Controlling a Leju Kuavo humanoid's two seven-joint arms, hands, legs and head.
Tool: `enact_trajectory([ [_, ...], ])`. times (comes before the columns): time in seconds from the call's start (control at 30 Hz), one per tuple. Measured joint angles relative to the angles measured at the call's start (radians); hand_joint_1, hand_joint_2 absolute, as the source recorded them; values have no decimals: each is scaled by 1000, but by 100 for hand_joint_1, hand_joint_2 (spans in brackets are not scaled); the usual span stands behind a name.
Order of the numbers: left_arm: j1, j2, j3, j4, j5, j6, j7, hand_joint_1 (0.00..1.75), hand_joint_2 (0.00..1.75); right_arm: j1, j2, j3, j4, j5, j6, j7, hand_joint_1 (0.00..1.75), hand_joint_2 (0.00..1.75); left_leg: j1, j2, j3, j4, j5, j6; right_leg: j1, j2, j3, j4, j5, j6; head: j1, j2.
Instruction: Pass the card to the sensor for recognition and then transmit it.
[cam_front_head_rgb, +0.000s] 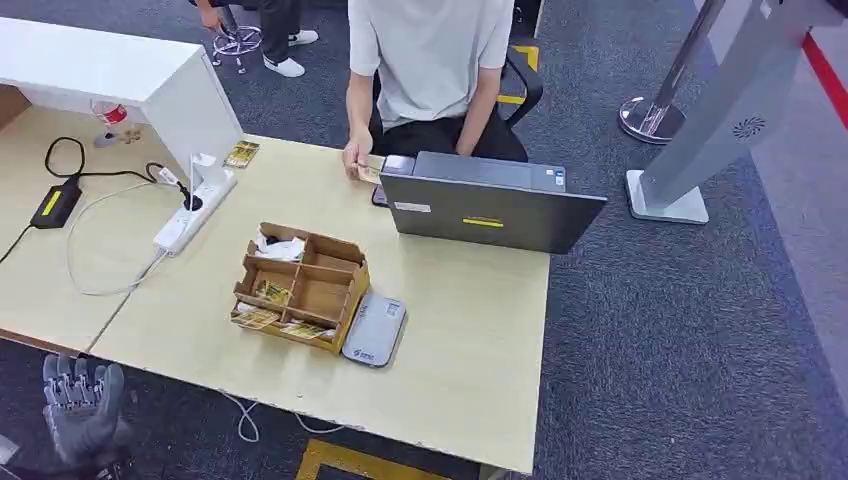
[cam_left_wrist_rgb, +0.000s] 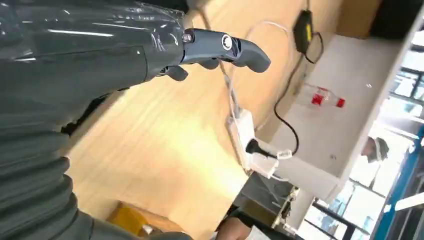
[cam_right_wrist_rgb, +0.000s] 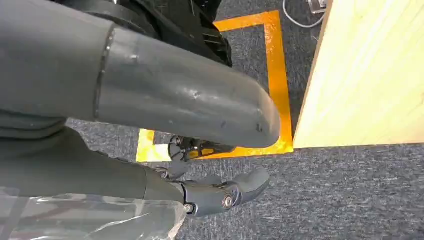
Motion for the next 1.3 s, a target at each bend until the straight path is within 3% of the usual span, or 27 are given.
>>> enact_trajectory([
  [0.33, -143, 60, -143, -69, -275, 125, 34, 0, 175, -16, 1, 0, 5, 37, 24, 24, 0, 0, 0, 0, 1, 0, 0, 0, 0, 0, 2, 0, 1, 0, 2, 0],
  [1.3, -535, 216, -518, 8, -1175, 370, 327, 0, 175, -44, 15, 1, 19, 106, 31, 82, 0, 0, 0, 0, 1, 1, 0, 0, 0, 0, 2, 1, 1, 0, 2, 0],
])
